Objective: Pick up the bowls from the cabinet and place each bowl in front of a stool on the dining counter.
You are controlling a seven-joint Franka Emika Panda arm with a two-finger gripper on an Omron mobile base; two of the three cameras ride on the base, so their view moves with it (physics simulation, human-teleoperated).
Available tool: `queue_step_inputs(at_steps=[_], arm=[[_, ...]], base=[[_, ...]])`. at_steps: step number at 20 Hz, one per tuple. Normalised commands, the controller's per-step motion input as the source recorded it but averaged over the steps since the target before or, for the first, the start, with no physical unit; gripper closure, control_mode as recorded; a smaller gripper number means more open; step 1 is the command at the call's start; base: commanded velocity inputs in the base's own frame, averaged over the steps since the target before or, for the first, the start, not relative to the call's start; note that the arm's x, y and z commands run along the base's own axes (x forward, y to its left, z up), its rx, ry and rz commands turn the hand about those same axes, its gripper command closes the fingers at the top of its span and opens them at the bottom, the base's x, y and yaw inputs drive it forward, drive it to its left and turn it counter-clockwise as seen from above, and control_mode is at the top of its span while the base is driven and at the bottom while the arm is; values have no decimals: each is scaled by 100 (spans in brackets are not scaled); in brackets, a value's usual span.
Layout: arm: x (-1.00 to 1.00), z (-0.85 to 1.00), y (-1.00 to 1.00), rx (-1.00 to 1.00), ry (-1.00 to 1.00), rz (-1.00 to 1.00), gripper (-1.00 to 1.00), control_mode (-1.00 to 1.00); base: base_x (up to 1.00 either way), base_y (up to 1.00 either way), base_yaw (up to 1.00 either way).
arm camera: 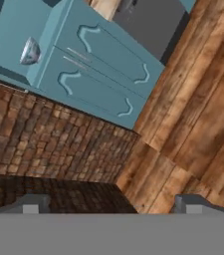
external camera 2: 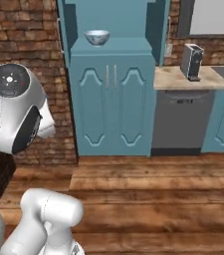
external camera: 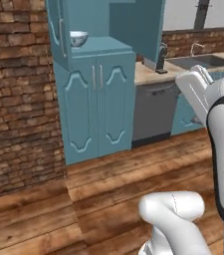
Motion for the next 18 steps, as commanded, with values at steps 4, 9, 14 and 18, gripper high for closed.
queue_step_inputs(at_steps=[4,9,14,18], arm=[[0,0,0,0,0,0,-100,100],[0,0,0,0,0,0,-100,100],[0,0,0,0,0,0,-100,100],[0,0,0,0,0,0,-100,100]], base=[[100,-49,40],[100,-73,25],[100,-22,6],[100,16,0]])
